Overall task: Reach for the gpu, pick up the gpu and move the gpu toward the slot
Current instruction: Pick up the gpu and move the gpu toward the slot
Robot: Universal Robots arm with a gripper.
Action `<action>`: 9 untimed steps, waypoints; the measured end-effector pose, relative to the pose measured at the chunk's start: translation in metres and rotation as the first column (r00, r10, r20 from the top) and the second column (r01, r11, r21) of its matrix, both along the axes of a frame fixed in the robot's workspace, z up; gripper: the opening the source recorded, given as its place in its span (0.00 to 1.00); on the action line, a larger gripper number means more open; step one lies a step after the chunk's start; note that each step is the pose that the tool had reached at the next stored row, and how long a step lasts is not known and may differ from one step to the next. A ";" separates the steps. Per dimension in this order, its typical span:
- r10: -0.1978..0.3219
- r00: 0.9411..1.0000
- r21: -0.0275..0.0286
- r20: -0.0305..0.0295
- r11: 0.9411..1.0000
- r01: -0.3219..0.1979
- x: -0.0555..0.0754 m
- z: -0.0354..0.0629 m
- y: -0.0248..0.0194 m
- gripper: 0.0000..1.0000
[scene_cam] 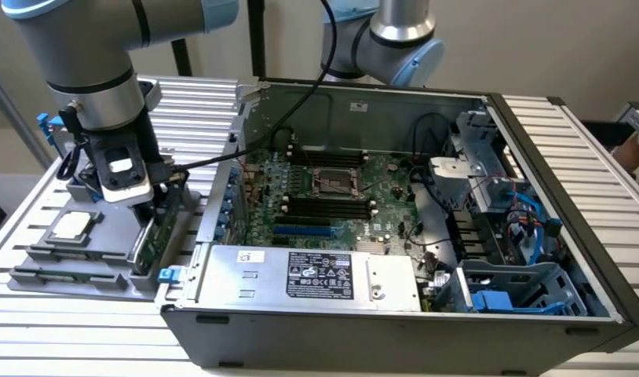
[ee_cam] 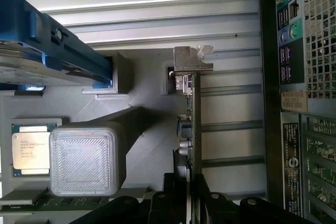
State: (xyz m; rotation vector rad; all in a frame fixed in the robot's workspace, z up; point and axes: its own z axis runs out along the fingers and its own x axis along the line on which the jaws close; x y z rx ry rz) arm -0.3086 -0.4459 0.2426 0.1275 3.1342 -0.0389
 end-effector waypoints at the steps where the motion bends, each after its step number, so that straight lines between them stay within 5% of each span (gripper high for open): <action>1: 0.000 1.000 0.001 0.000 1.000 0.000 0.000 0.0001 0.0000 0.27; 9: 0.002 1.000 0.016 -0.003 1.000 -0.002 0.000 0.0052 -0.0001 0.26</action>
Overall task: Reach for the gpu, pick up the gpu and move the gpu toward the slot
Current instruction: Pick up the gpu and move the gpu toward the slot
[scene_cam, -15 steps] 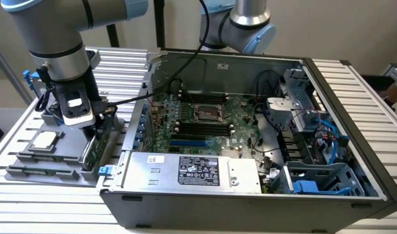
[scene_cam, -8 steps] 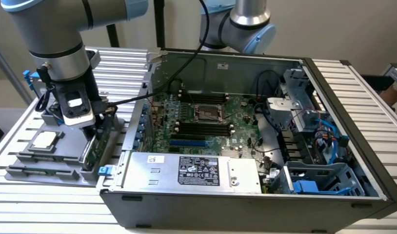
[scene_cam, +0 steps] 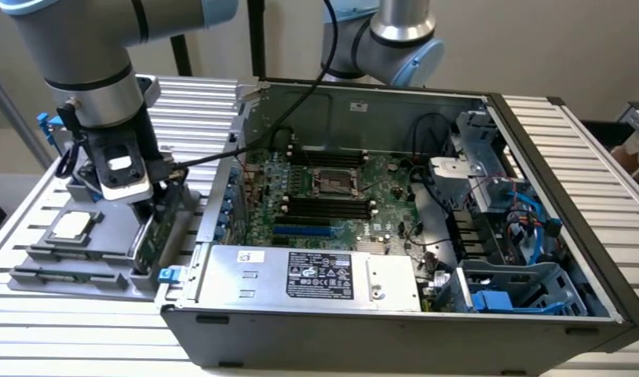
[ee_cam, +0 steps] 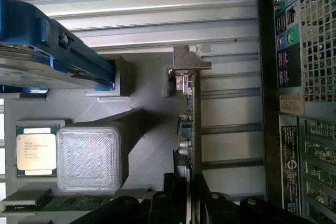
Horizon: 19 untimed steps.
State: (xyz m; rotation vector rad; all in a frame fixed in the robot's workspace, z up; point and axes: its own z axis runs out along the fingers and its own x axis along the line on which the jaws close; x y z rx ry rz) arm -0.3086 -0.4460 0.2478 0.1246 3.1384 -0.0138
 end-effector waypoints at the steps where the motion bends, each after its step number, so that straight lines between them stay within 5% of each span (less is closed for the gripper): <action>1: 0.000 1.000 0.003 -0.001 1.000 0.000 0.000 0.0005 0.0000 0.26; 9: 0.002 1.000 0.025 -0.006 1.000 -0.001 0.000 0.0076 -0.0004 0.26; 19: 0.006 1.000 0.040 -0.015 0.999 -0.005 0.000 0.0276 -0.0014 0.26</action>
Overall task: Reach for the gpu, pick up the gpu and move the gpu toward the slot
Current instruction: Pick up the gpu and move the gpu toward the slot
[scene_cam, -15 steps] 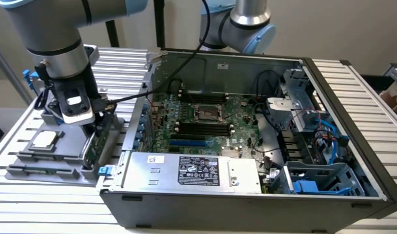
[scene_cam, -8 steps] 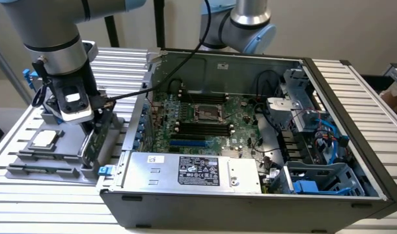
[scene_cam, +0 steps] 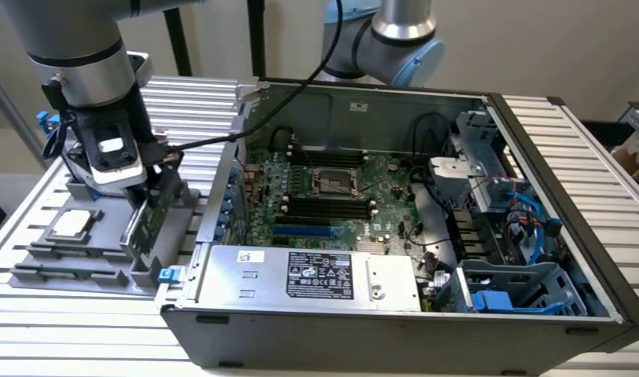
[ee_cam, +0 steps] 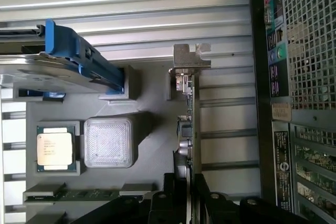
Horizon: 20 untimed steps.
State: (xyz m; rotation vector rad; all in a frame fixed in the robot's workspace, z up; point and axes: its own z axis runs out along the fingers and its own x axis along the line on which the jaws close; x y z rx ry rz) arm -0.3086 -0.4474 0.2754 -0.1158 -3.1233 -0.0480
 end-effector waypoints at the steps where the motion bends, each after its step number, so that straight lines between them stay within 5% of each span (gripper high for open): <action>1: 0.000 1.000 0.001 -0.001 1.000 0.000 0.000 0.0038 -0.0002 0.26; 20: 0.024 1.000 0.012 -0.003 1.000 -0.024 0.018 0.0897 -0.0039 0.26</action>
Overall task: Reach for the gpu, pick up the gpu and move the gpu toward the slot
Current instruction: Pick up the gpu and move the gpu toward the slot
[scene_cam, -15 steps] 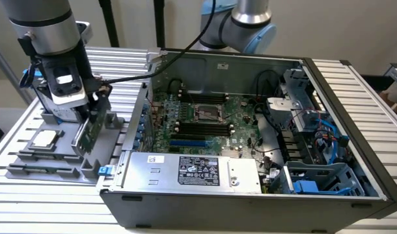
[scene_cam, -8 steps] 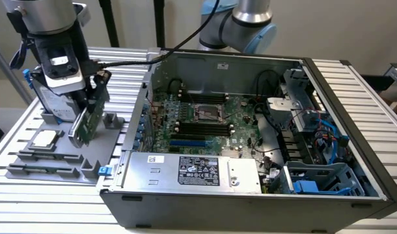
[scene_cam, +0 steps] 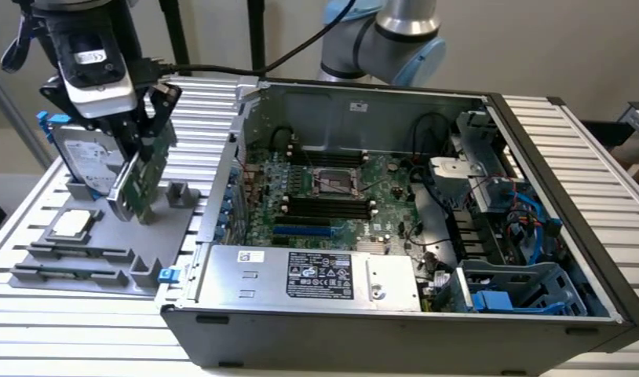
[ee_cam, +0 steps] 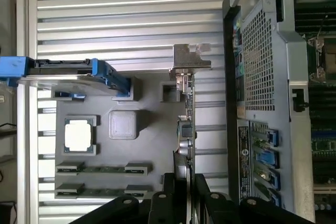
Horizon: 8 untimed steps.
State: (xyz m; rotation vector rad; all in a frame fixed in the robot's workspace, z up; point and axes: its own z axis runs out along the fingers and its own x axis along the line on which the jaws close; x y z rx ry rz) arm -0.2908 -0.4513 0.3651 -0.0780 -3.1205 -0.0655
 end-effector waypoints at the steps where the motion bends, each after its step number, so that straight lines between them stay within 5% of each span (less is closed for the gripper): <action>1: 0.002 1.000 0.000 0.000 1.000 -0.002 0.002 0.0045 -0.0002 0.26; 8: 0.008 1.000 0.006 -0.004 1.000 -0.008 0.022 0.0358 -0.0009 0.26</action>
